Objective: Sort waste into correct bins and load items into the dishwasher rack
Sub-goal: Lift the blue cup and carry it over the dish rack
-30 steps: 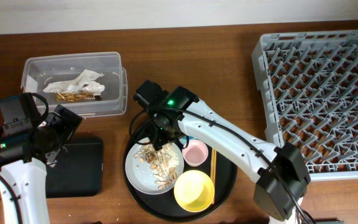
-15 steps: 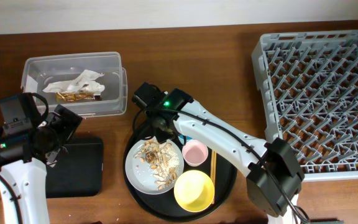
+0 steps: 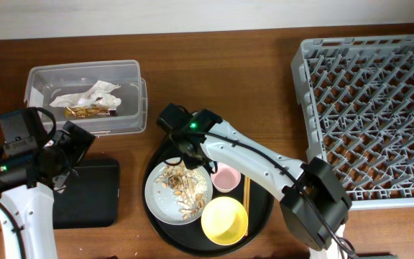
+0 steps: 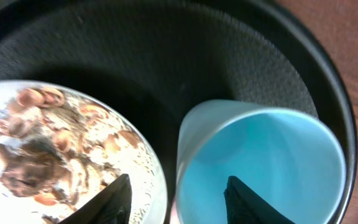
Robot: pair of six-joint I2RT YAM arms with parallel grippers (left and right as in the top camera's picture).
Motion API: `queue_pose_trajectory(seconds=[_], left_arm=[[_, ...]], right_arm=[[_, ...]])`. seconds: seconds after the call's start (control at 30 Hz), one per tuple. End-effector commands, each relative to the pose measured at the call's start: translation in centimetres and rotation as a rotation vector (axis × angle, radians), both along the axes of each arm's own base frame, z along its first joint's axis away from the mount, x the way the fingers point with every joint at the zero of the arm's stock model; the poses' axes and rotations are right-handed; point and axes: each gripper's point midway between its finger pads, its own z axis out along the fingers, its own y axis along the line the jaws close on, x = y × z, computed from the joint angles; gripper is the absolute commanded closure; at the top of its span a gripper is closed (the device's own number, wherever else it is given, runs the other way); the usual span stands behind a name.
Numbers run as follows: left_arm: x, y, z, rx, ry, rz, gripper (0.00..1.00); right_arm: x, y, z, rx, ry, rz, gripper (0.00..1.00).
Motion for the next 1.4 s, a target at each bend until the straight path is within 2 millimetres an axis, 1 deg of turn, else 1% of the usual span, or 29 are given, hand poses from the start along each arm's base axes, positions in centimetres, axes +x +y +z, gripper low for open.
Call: queue_pose_trajectory(seconds=[0.0, 0.13, 0.17, 0.23, 0.33, 0.47, 0.57, 0.67, 0.73, 0.8, 0.83, 0.9, 1.0, 1.07, 1.13, 1.2, 1.23, 1.3, 1.33, 1.37], left_arm=[[-0.1, 0.0, -0.1, -0.013, 0.001, 0.013, 0.01], [-0.1, 0.0, -0.1, -0.013, 0.001, 0.013, 0.01], [-0.1, 0.0, -0.1, -0.013, 0.001, 0.013, 0.01], [-0.1, 0.0, -0.1, -0.013, 0.001, 0.013, 0.01], [-0.1, 0.0, -0.1, -0.013, 0.001, 0.013, 0.01], [-0.1, 0.0, -0.1, -0.013, 0.001, 0.013, 0.01], [-0.1, 0.0, -0.1, -0.013, 0.001, 0.013, 0.01], [-0.1, 0.0, -0.1, -0.013, 0.001, 0.013, 0.01], [-0.1, 0.0, -0.1, -0.013, 0.001, 0.013, 0.01], [-0.1, 0.0, -0.1, -0.013, 0.001, 0.013, 0.01], [-0.1, 0.0, -0.1, -0.013, 0.001, 0.013, 0.01], [-0.1, 0.0, -0.1, -0.013, 0.001, 0.013, 0.01], [-0.1, 0.0, -0.1, -0.013, 0.001, 0.013, 0.01], [-0.1, 0.0, -0.1, -0.013, 0.001, 0.013, 0.01], [-0.1, 0.0, -0.1, -0.013, 0.001, 0.013, 0.01], [-0.1, 0.0, -0.1, -0.013, 0.001, 0.013, 0.01], [-0.1, 0.0, -0.1, -0.013, 0.001, 0.013, 0.01], [-0.1, 0.0, -0.1, -0.013, 0.001, 0.013, 0.01], [-0.1, 0.0, -0.1, -0.013, 0.001, 0.013, 0.01], [-0.1, 0.0, -0.1, -0.013, 0.001, 0.013, 0.01]], right_arm=[[-0.3, -0.5, -0.7, -0.03, -0.002, -0.017, 0.52], [-0.3, -0.5, -0.7, -0.028, -0.003, -0.017, 0.54], [-0.3, -0.5, -0.7, -0.028, -0.003, -0.017, 0.59], [-0.3, -0.4, -0.7, -0.022, 0.0, -0.016, 0.66], [-0.3, -0.1, -0.4, -0.009, 0.0, -0.015, 0.69], [-0.1, 0.1, 0.3, 0.0, -0.009, -0.015, 0.83], [0.3, 0.5, 1.3, 0.011, -0.019, -0.015, 0.96], [0.6, 0.8, 2.3, 0.027, -0.034, -0.014, 0.96], [1.0, 1.2, 3.4, 0.042, -0.047, -0.014, 0.96], [1.6, 1.7, 5.1, 0.061, -0.072, 0.013, 0.96], [2.1, 1.6, 6.3, 0.069, -0.089, 0.023, 0.96], [3.7, 0.3, 8.9, 0.066, -0.13, -0.016, 0.96], [6.0, -2.5, 12.4, 0.065, -0.171, -0.067, 0.96], [8.2, -5.7, 15.1, 0.062, -0.205, -0.083, 0.96], [10.0, -9.4, 17.2, 0.063, -0.238, -0.138, 0.96], [12.5, -15.1, 19.6, 0.071, -0.292, -0.268, 0.96], [13.9, -19.7, 20.8, 0.079, -0.327, -0.379, 0.96], [15.2, -26.6, 21.5, 0.108, -0.352, -0.537, 0.96], [15.4, -29.3, 21.5, 0.127, -0.357, -0.598, 0.96], [15.5, -32.4, 21.4, 0.16, -0.359, -0.67, 0.96]])
